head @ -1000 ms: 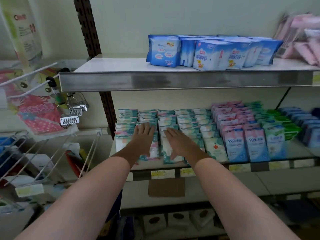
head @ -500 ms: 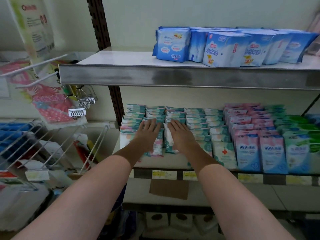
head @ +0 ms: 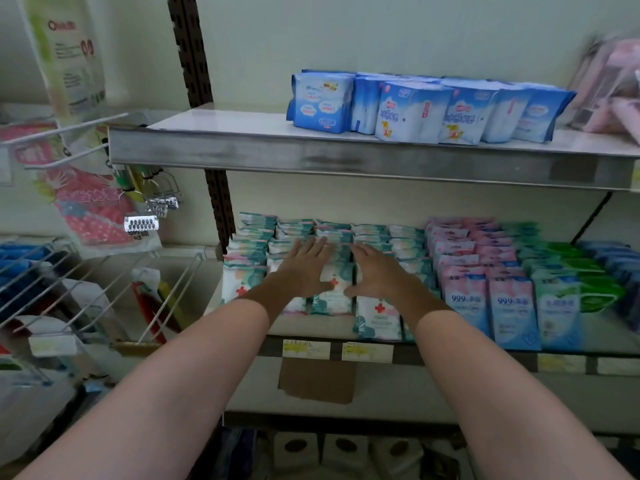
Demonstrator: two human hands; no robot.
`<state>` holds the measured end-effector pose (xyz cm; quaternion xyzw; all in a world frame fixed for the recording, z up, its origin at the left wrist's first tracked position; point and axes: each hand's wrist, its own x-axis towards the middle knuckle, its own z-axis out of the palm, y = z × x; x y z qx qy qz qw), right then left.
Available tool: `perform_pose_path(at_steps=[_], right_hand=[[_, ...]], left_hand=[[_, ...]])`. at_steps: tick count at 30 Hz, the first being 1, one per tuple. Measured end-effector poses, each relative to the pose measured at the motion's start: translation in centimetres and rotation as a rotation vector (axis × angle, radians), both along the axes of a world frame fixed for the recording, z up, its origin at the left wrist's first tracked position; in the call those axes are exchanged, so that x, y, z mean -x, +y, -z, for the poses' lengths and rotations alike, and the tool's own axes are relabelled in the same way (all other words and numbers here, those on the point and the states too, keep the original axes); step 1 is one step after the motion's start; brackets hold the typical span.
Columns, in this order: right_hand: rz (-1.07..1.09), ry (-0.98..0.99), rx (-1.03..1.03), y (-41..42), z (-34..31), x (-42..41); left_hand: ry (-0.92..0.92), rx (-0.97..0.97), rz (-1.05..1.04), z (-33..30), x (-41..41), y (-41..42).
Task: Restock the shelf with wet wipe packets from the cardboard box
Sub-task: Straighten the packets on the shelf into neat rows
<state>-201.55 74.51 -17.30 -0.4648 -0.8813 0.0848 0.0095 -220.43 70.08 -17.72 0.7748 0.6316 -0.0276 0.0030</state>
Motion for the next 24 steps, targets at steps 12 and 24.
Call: perform_pose_path(at_steps=[12,24], right_hand=[[-0.047,-0.154,-0.017,0.3,2.2,-3.1],[-0.013,-0.140,-0.149,1.2,2.2,-2.4]], left_hand=[[0.197,0.095,-0.052,2.5,-2.7,2.1],[0.191,0.078,-0.058,2.6,-3.0,1.7]])
